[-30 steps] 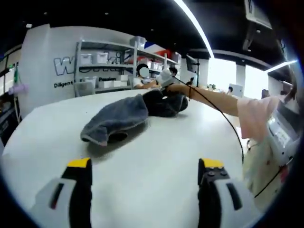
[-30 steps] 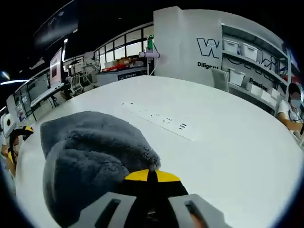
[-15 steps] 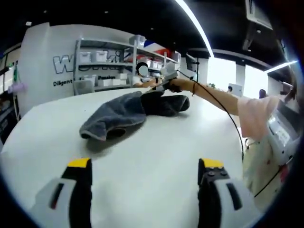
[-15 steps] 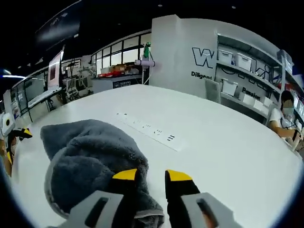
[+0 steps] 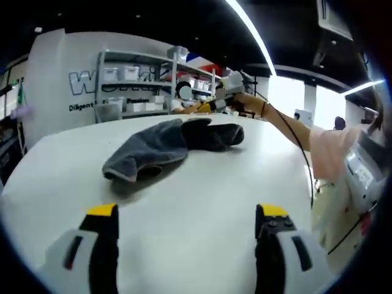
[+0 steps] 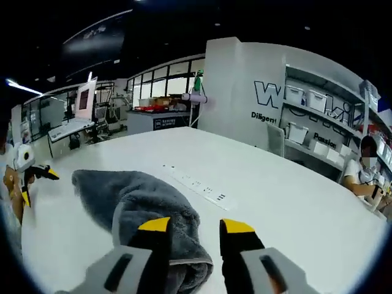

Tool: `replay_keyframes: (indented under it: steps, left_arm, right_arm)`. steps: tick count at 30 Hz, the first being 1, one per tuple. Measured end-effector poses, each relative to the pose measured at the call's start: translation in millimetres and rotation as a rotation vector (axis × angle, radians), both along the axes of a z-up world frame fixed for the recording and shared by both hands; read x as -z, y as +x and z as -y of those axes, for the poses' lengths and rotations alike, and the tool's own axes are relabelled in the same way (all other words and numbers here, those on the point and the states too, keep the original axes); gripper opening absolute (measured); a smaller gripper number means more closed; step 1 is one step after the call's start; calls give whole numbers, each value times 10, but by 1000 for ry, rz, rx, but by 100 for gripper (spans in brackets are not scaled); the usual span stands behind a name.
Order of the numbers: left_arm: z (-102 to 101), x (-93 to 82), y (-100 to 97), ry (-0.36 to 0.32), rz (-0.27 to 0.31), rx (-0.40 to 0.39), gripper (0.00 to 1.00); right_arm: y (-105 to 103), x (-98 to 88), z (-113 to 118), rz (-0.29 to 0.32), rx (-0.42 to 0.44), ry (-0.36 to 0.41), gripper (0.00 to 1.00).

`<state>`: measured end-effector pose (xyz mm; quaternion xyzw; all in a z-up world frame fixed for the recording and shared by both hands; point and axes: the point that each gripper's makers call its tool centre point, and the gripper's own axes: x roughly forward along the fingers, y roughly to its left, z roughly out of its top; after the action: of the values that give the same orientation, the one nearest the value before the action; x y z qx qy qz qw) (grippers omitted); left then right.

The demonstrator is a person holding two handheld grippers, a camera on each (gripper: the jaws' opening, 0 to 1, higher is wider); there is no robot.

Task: Fold the towel on the table until its edges align and the towel forms a compact rectangular stack.

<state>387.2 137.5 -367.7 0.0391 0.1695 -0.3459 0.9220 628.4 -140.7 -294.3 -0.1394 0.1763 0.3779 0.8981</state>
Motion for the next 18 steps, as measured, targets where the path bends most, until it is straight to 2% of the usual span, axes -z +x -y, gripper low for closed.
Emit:
replay_keyframes:
  steps: [3, 10, 18]
  left_arm:
    - [16, -11, -11, -1, 3, 4, 97]
    - [34, -44, -17, -5, 7, 7, 98]
    - [66, -79, 11, -5, 8, 14, 98]
  right_arm:
    - [-141, -36, -10, 9, -25, 2, 41]
    - [-617, -54, -43, 31, -107, -53, 56]
    - [-961, -59, -2, 45, -144, -70, 71]
